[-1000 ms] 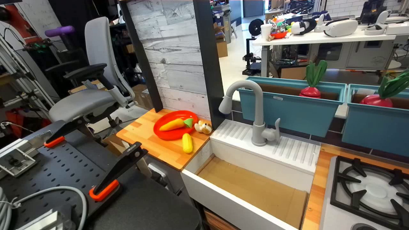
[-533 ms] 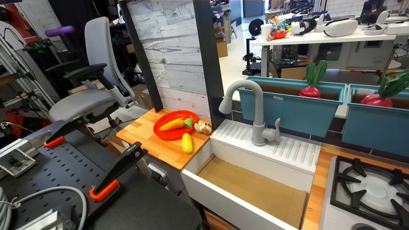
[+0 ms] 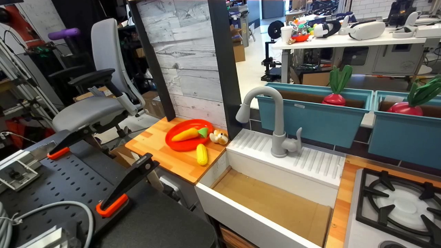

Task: Pick up the carrot plushie from the plate and put it on the table

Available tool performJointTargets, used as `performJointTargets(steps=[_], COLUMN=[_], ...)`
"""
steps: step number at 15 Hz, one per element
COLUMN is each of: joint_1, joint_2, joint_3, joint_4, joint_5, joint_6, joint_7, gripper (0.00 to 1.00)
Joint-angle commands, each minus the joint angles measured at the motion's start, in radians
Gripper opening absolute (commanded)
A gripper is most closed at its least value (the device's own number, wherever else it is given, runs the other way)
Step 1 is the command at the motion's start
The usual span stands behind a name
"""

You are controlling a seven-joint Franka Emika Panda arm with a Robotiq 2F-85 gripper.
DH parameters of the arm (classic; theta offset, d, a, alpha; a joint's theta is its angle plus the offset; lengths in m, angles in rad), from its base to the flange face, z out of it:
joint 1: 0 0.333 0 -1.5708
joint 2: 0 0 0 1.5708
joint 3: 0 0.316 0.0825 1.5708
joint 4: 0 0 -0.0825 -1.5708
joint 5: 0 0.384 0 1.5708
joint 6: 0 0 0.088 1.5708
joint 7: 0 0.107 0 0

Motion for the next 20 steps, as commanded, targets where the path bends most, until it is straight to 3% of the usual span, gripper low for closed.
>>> performJointTargets(steps=[1, 6, 10, 15, 20], joint_1=[0.002, 0.012, 0.003, -0.016, -0.102], joint_2=[0.121, 0.278, 0.379, 0.537, 0.713], joint_3=[0.068, 0.108, 0.11, 0.148, 0.267], joint_4=[0.0, -0.01, -0.018, 0.016, 0.123], joint_5=[-0.082, -0.138, -0.138, -0.033, 0.168], joint_6=[0.056, 0.092, 0.265, 0.472, 0.493], joint_7=[0.06, 0.025, -0.015, -0.188, -0.398], gripper=[1.0, 1.0, 1.0, 1.0, 1.0])
